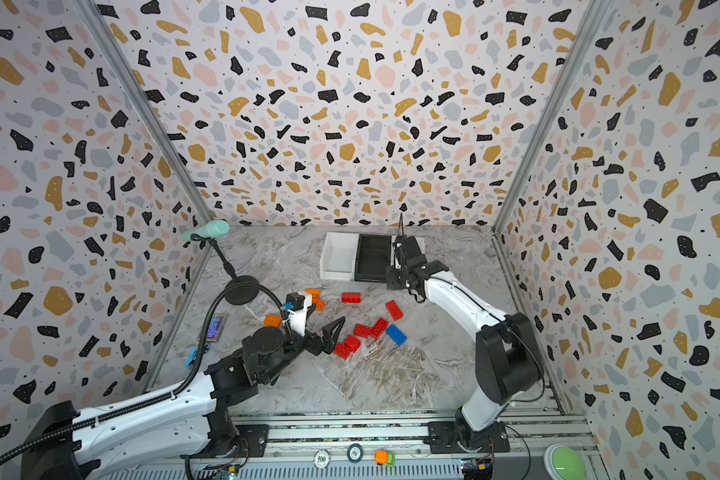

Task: Sort the legos into containers by color
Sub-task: 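Drop the blue brick into the white bin beside the black bin, then return the right gripper to the remaining blue brick and grasp it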

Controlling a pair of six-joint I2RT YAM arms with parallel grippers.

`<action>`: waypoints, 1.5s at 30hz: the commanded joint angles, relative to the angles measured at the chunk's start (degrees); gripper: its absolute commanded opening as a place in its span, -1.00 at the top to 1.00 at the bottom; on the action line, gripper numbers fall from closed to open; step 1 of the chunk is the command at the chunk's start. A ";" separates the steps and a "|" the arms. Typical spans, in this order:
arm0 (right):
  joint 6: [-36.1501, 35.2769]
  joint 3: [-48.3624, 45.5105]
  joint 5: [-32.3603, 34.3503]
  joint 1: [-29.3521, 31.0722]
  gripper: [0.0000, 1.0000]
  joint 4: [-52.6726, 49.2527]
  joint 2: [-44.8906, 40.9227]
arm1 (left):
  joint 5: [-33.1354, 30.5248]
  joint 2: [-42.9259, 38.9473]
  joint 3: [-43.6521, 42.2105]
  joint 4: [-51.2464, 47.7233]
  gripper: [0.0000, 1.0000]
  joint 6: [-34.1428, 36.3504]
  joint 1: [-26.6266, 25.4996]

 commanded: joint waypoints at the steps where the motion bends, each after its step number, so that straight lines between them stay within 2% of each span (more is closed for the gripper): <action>1: -4.31 8.14 1.59 -3.38 0.41 0.32 8.74 | -0.23 2.91 3.99 2.74 -1.00 3.39 0.17; 6: -5.63 22.50 1.23 -7.03 0.37 -2.42 21.67 | -1.74 5.84 6.02 4.23 -1.00 6.12 0.24; 8: -6.18 26.51 1.10 -7.68 0.27 -2.69 24.72 | -2.05 6.85 7.11 3.46 -1.00 6.84 0.25; 9: -6.24 27.92 1.30 -7.90 0.20 -2.57 25.65 | -2.18 7.24 7.53 3.15 -1.00 7.01 0.26; 11: -6.23 30.23 0.93 -8.27 -0.07 -3.56 26.47 | -1.83 7.62 7.66 3.37 -0.99 7.01 0.26; 14: -5.73 29.75 0.80 -8.19 -0.24 -4.71 24.49 | -1.55 7.55 7.21 3.56 -1.00 6.42 0.26; 18: -4.76 19.78 1.55 -6.20 -0.26 -4.27 15.02 | 0.94 5.39 5.42 3.37 -0.99 5.29 0.26; 22: -3.57 5.16 1.74 -2.50 -0.26 -2.92 3.58 | 1.77 1.45 2.21 2.50 -1.00 3.66 -0.07; 27: -1.23 -14.76 -3.21 2.26 -0.26 0.49 -10.91 | -0.13 -6.00 -2.72 0.37 -1.00 1.17 -2.52; 30: 0.24 -23.03 -5.87 3.54 -0.26 1.78 -15.97 | -1.24 -10.32 -5.21 -1.21 -1.00 -0.60 -3.67; 34: 1.54 -30.83 -6.27 5.89 -0.26 3.54 -18.45 | -2.53 -14.46 -7.77 -2.58 -1.00 -2.88 -4.57; 37: 1.21 -33.37 -5.59 6.54 -0.26 4.84 -18.09 | -2.98 -16.05 -8.89 -3.16 -1.00 -3.92 -4.75; 45: -0.39 -33.31 -6.61 7.06 -0.25 6.91 -15.42 | -3.66 -16.20 -9.12 -3.56 -0.99 -4.81 -5.03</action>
